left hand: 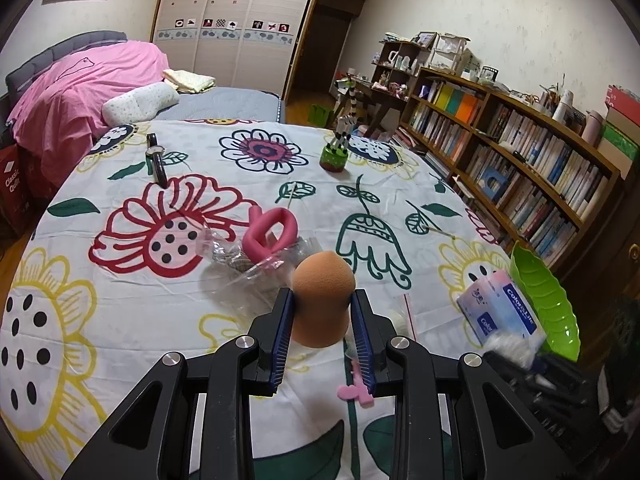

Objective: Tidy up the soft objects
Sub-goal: 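Carry the cotton-ball bag into the green leaf bowl and open the right tool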

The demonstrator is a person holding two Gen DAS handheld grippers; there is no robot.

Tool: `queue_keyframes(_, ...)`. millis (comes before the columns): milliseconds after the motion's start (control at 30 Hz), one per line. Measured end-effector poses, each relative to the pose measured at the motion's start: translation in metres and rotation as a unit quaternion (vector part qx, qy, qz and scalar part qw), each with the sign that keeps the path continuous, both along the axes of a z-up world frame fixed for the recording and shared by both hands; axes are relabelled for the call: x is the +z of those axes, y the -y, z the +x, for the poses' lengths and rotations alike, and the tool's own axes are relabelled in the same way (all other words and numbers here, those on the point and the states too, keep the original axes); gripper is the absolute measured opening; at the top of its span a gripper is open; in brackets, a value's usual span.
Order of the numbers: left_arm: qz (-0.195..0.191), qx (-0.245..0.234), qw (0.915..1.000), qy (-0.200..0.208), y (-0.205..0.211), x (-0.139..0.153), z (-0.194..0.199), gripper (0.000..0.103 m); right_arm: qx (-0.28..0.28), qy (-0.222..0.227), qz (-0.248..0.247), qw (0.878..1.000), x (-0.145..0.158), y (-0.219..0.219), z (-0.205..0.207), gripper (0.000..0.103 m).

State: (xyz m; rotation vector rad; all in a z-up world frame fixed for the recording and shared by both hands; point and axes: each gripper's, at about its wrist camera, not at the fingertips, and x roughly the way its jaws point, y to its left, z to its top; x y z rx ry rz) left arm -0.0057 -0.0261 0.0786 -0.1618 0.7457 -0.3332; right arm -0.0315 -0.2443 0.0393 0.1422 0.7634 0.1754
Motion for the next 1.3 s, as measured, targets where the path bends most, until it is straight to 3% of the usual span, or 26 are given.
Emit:
queue_keyframes(333, 0.022, -0.025, 0.9994, 0.01, 0.035, 0.011, -0.008, 0.03, -0.079, 0.05, -0.002, 0.996, 0.028, 0.059, -0.018, 0.033)
queue_keyframes(767, 0.043, -0.059, 0.9972, 0.018, 0.088, 0.021, -0.014, 0.03, -0.193, 0.044, 0.019, 0.98, 0.017, 0.156, -0.033, 0.033)
queue_keyframes(1067, 0.055, -0.079, 0.9952, 0.018, 0.123, 0.024, -0.019, 0.03, -0.216, 0.028, 0.016, 0.976, 0.001, 0.19, -0.038, 0.034)
queue_keyframes(1167, 0.059, -0.09, 0.994, 0.018, 0.138, 0.025, -0.02, 0.03, -0.217, 0.027, 0.014, 0.976, -0.002, 0.199, -0.041, 0.044)
queue_keyframes(1300, 0.062, -0.108, 0.9921, 0.015, 0.158, 0.025, -0.022, 0.03, -0.223, 0.034, 0.012, 0.974, -0.004, 0.205, -0.048, 0.045)
